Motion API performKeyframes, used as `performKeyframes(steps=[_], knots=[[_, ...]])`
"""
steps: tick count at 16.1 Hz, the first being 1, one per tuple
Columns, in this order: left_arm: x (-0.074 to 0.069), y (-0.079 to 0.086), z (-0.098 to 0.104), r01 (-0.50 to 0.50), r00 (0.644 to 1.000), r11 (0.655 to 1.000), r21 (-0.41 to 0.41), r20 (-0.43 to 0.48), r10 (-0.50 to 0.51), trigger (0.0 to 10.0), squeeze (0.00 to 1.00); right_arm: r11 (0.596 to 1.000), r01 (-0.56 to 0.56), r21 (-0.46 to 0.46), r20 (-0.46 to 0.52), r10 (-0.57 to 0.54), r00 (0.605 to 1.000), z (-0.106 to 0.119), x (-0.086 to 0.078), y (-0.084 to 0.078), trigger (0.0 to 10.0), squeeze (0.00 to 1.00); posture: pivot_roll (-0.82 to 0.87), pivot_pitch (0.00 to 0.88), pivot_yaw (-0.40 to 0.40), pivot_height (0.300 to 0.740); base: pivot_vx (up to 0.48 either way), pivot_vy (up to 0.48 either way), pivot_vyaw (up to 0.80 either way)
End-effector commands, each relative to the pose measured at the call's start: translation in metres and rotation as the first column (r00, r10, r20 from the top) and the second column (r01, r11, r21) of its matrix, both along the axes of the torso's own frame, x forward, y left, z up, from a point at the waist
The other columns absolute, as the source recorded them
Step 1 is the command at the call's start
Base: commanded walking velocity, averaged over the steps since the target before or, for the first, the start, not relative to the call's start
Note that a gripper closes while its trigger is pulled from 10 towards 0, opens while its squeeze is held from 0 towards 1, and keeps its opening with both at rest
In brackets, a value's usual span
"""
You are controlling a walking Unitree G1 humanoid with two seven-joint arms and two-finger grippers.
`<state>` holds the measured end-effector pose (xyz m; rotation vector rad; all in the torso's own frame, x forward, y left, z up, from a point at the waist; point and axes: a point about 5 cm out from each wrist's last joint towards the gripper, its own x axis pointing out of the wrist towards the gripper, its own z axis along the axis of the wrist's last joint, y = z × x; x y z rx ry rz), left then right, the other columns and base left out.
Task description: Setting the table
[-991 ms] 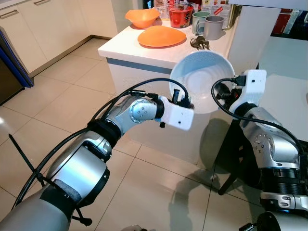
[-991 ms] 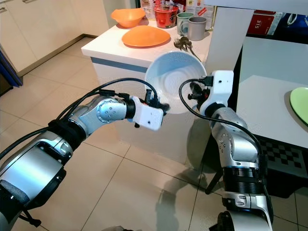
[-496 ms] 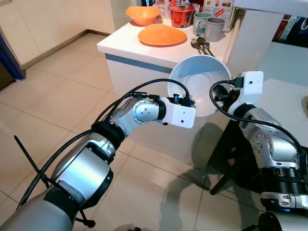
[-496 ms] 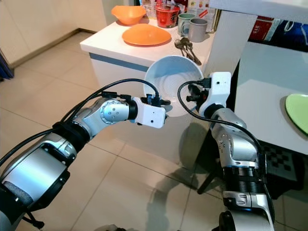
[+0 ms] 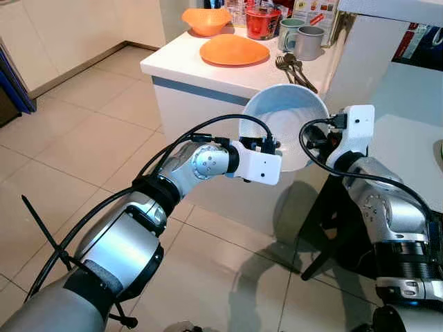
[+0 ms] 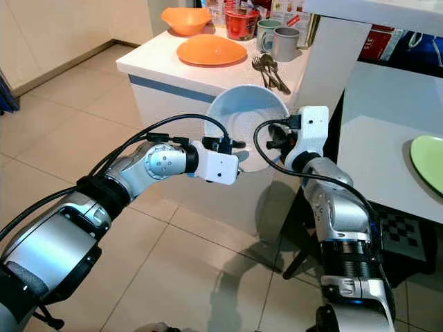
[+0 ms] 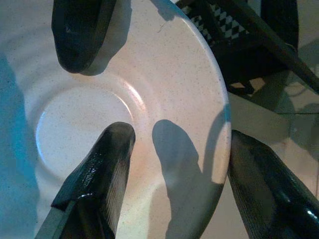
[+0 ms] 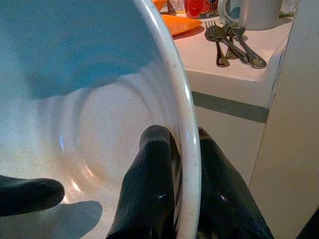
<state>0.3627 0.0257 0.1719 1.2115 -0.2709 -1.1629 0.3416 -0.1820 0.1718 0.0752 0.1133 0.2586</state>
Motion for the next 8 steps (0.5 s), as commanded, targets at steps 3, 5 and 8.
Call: performKeyframes(steps=[3, 5, 8], knots=[[0.0062, -0.0044, 0.0339, -0.021, 0.997, 0.980, -0.198, 0.069, 0.035, 10.0, 1.00, 1.000, -0.006, -0.029, -0.124, 0.002, 0.992, -0.0283, -0.0090, 0.0038, 0.0, 0.00, -0.05, 0.000, 0.070, 0.740, 0.000, 0.000, 0.00], [0.0055, -0.0045, 0.0324, -0.020, 0.998, 0.979, -0.201, 0.056, 0.032, 10.0, 1.00, 1.000, -0.003, -0.028, -0.124, 0.000, 0.992, -0.0286, -0.0101, 0.0036, 0.0, 0.00, -0.05, 0.000, 0.074, 0.740, 0.000, 0.000, 0.00], [0.0040, -0.0060, 0.0312, -0.001, 0.999, 0.984, -0.180, 0.052, 0.010, 10.0, 1.00, 1.000, 0.005, -0.028, -0.120, -0.008, 0.993, -0.0282, -0.0121, 0.0033, 0.0, 0.00, -0.06, 0.000, 0.089, 0.740, 0.000, 0.000, 0.00]])
